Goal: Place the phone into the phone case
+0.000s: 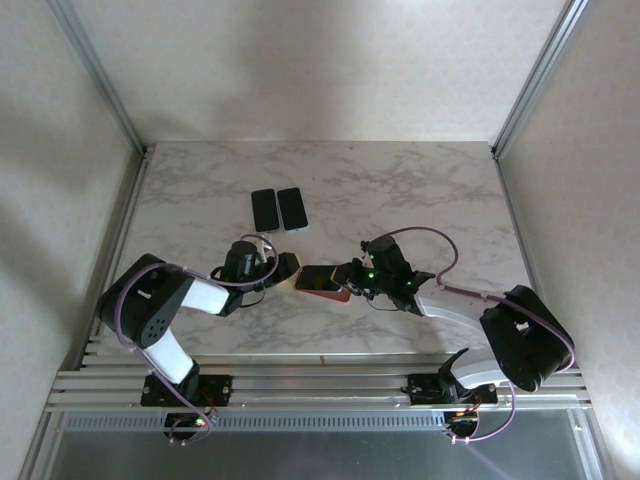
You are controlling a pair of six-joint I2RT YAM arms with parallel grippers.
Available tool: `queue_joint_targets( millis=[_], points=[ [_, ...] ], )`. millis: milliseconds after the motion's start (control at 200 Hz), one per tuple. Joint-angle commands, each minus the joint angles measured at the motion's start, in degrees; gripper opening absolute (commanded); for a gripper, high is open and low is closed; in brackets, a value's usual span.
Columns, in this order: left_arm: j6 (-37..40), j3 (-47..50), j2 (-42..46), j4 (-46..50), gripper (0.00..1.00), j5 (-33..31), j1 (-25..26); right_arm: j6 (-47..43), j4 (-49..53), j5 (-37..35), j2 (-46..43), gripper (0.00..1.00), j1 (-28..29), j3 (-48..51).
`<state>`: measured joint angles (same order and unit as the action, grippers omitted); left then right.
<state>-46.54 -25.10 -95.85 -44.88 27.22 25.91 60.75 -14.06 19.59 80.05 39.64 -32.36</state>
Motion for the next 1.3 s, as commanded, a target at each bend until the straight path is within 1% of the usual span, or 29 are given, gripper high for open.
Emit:
queue_joint_targets(
  millis=[0, 125, 471, 886, 1297],
  points=[
    [-0.28, -0.05, -1.3, -2.68, 0.52, 0.77, 1.01, 0.42, -2.41, 1.47, 0.63, 0.0, 0.44, -1.83],
    [-1.18, 0.14, -2.22, -4.36, 0.52, 0.7, 1.99, 0.77, -2.46, 1.5, 1.05, 0.0, 0.53, -1.56],
    [-1.93, 0.44, -3.94, -5.21, 0.52, 0.81, 3.49, 1.71, -2.78, 1.3, 3.67, 0.0, 0.55, -1.22],
    [-4.27, 5.65, -3.45, -8.88, 0.51, 1.0, 3.88, 2.84, -5.81, -0.34, 6.25, 0.0, 1.23, -0.27],
    [-3.69, 6.96, -0.79, -6.9, 0.51, -0.34, 3.88, 2.28, -4.41, -2.84, 7.22, 0.0, 1.67, 0.94]
  ],
)
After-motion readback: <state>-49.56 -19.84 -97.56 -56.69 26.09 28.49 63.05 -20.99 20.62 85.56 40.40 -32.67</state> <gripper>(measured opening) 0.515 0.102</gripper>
